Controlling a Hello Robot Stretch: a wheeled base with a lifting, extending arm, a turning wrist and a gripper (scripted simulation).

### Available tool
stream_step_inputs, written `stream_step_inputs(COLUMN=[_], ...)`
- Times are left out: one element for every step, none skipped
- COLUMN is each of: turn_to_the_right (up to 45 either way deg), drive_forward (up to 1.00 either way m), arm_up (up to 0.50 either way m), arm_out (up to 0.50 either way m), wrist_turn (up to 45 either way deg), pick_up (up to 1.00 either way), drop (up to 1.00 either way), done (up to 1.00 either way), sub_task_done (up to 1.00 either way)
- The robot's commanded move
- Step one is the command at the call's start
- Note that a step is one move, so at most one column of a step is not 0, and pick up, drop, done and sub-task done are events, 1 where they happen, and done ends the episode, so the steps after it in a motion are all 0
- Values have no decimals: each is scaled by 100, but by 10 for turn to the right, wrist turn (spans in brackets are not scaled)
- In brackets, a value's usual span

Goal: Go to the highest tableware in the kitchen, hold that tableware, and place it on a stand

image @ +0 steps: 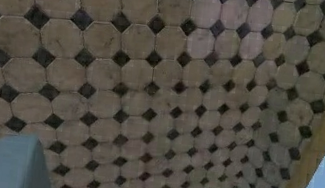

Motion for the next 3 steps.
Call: stream_step_inputs(turn_to_the_right=[60, 0, 450], drive_forward=[0, 30, 0], arm_up=[0, 0, 0], arm_out=[0, 0, 0], wrist_turn=[0, 0, 0], pick_up=[0, 0, 0], drop=[0, 0, 0], done=[0, 0, 0], sub_task_done=[0, 0, 0])
